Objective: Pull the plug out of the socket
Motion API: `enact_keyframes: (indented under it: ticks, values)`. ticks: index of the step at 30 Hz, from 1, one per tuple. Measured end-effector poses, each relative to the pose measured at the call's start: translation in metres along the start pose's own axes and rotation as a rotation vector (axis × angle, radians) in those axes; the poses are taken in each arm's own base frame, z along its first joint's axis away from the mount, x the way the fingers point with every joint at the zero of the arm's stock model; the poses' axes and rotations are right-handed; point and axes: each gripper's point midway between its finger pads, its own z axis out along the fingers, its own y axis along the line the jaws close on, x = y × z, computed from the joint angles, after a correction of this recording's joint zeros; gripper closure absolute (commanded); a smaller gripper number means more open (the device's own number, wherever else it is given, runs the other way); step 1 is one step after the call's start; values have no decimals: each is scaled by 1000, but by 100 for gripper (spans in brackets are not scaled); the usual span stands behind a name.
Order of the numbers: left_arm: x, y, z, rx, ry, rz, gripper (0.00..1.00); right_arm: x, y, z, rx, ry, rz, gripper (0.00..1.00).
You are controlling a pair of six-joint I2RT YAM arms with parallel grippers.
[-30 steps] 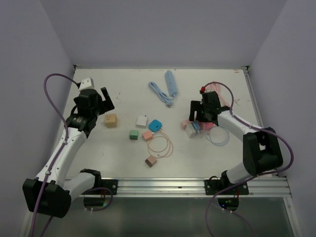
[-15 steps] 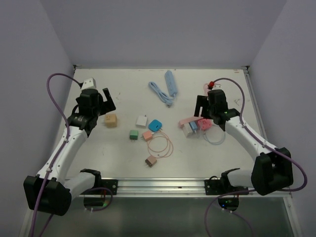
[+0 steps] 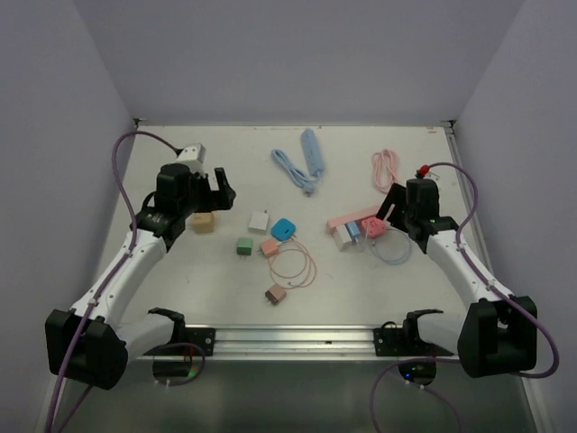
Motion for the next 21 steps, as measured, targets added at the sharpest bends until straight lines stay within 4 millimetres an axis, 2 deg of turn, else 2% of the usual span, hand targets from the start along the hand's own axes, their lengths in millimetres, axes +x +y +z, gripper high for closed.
enact_keyframes:
  ticks: [2,7,15,18,21]
  values:
    - [8,-17,5,53,25,67,3,2,5,-4,-32,3,16,22]
    - [35,-83,14,229,129,217,3,-5,18,-15,-106,-26,45,21]
    - [36,-172,28,399,161,358,5,3,15,-5,-85,-17,126,17]
    - [49,-194,30,443,191,386,5,5,9,7,-36,-12,147,15]
    - [60,-197,27,451,212,399,5,12,3,25,21,19,151,15]
